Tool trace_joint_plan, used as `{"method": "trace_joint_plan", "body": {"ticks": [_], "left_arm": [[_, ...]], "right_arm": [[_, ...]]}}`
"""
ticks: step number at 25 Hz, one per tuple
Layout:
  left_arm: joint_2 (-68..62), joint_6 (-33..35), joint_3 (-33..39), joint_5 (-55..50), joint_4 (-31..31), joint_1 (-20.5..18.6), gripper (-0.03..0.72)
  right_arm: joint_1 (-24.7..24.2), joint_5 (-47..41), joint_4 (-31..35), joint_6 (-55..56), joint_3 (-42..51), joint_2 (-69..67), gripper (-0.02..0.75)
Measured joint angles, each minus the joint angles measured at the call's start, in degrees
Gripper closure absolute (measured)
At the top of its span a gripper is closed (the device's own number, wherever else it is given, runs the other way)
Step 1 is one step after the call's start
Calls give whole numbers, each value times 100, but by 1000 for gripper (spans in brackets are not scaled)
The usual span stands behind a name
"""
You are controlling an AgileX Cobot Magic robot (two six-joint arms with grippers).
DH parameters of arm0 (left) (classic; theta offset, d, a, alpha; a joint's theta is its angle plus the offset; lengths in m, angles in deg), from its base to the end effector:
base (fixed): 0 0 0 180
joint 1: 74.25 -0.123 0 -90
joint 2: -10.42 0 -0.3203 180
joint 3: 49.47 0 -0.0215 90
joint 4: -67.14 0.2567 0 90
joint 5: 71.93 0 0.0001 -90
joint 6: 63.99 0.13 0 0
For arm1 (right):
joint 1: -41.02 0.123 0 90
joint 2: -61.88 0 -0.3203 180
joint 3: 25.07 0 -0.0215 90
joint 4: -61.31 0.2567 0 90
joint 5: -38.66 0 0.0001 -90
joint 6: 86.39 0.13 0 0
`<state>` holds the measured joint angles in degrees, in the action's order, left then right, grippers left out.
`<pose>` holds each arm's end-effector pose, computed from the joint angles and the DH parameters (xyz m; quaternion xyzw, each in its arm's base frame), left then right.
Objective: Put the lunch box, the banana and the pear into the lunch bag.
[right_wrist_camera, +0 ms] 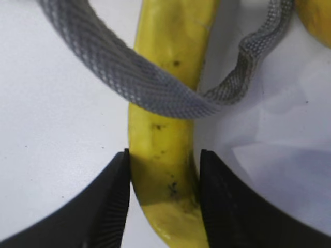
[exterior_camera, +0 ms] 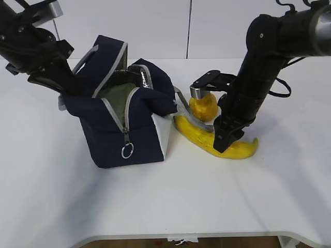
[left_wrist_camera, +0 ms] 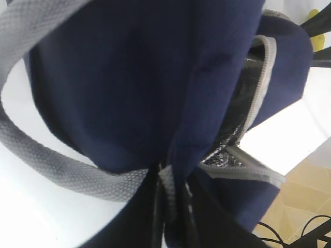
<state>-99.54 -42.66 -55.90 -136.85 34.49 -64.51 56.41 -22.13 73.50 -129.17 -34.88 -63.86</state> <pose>0.3778 -0.1293 0.2756 0.1662 0.9448 -0.2542 0.1229 0.4138 0.1388 0.1626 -0.4402 0.8925 0.0847 0.0499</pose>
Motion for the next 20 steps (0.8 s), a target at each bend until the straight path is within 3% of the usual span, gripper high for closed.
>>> {"method": "trace_joint_plan", "body": {"ticks": [4, 10, 20], "left_arm": [[0, 0, 0, -5, 8, 0, 675], [0, 0, 0, -13, 13, 0, 675], [0, 0, 0, -19, 21, 0, 675]], "right_arm": [[0, -204, 108, 12, -13, 0, 453], [0, -817, 613, 71, -428, -88, 463], [0, -918, 274, 840, -804, 277, 466]]}}
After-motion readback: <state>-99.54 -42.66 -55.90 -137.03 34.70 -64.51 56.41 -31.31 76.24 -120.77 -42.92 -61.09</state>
